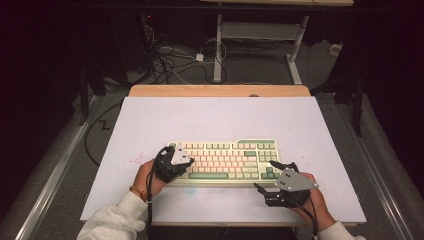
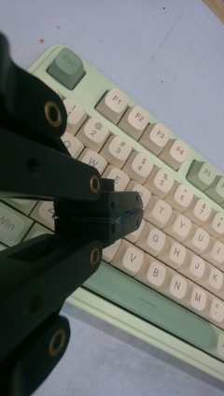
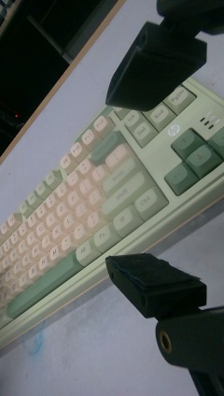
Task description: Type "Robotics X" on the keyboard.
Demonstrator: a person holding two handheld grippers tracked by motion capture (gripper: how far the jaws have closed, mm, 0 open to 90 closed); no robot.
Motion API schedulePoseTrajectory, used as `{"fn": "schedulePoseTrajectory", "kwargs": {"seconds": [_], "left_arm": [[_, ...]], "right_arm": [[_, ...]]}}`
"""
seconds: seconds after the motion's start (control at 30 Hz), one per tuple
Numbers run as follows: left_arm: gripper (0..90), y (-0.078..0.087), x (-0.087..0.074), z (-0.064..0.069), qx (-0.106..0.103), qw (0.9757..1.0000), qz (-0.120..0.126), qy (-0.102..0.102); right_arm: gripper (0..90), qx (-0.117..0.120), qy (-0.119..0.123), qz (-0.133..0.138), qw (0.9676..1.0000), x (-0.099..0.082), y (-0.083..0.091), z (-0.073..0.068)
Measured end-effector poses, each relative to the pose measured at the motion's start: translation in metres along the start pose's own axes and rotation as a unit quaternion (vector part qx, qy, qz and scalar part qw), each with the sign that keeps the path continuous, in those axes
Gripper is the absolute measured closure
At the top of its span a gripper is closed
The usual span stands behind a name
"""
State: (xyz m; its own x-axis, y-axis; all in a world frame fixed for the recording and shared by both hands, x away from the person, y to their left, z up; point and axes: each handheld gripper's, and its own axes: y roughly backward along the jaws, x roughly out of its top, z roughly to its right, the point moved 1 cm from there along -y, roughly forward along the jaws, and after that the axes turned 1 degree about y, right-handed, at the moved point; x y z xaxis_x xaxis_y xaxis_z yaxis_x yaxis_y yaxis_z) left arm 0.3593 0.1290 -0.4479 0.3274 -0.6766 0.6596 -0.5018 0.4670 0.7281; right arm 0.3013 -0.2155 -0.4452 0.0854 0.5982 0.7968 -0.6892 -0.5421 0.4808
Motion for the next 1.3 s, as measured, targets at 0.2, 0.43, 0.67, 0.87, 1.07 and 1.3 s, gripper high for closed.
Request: {"fn": "schedulePoseTrajectory", "kwargs": {"seconds": [0.2,0.43,0.67,0.87,1.07,1.3], "left_arm": [[87.2,0.0,-0.002,-0.004,0.002,1.0,-0.002,0.006],[87.1,-0.003,-0.005,-0.008,0.003,0.9999,-0.007,0.012],[87.1,-0.006,-0.005,-0.009,0.001,0.9999,-0.01,0.014],[87.1,-0.009,-0.006,-0.009,0.001,0.9998,-0.013,0.014],[87.1,-0.009,-0.005,-0.008,0.01,0.9998,-0.011,0.01],[87.3,-0.014,-0.008,-0.006,0.005,0.9997,-0.023,0.01]], "right_arm": [[20.1,0.0,0.001,-0.001,1.0,0.0,0.0,0.0],[20.1,0.001,0.001,-0.002,1.0,0.0,0.0,0.0],[20.1,0.001,0.001,-0.002,1.0,0.0,-0.001,-0.001],[20.1,0.002,0.001,-0.003,1.0,0.0,-0.002,-0.001],[20.1,0.004,0.001,-0.003,1.0,0.0,-0.002,-0.001],[20.1,0.004,0.002,-0.006,1.0,-0.001,-0.002,-0.001]]}}
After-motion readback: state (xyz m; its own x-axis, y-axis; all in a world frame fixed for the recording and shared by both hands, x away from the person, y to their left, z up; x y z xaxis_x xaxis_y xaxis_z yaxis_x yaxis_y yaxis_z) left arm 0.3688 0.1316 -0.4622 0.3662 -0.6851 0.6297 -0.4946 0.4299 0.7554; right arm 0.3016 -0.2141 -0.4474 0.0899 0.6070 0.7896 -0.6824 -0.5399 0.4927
